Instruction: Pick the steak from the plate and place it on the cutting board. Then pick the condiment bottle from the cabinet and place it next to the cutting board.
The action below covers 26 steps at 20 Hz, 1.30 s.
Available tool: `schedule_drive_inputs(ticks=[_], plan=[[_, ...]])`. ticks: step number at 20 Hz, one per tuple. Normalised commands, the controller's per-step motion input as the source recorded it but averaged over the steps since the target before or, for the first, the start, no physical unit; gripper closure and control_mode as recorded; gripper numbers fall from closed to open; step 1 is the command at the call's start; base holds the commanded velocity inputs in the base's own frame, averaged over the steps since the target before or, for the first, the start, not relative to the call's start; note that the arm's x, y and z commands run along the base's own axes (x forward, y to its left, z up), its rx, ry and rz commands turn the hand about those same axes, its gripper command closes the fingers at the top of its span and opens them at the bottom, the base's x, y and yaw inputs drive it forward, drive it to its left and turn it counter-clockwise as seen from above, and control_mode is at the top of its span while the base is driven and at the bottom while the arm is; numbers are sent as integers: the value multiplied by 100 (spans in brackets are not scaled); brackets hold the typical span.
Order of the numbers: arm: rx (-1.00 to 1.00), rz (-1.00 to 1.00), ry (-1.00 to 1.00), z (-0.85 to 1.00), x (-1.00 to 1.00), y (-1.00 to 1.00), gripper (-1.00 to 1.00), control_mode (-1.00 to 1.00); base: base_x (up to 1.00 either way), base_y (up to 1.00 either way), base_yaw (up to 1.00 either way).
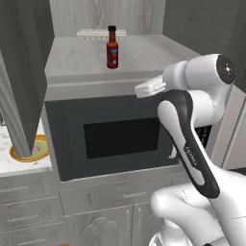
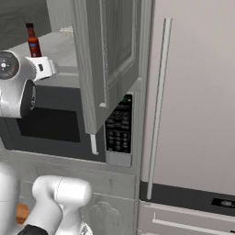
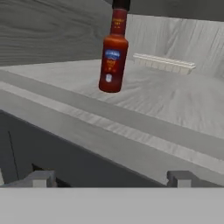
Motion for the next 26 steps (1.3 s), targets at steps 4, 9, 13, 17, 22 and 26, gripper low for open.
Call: schedule_drive_inputs(ticks=[4,9,13,17,22,26], plan=[[5,4,-23,8,-3,6,-100,-100,0,0,0],[4,10,-15,18,0,3,-100,-100,0,0,0],[1,18,-13,29,0,7,-100,-100,0,0,0],[0,24,-14,30,-2,13,-100,-100,0,0,0],[0,27,-15,24,-8,13,-100,-100,0,0,0],[-2,28,-16,13,-8,13,-100,-100,0,0,0]])
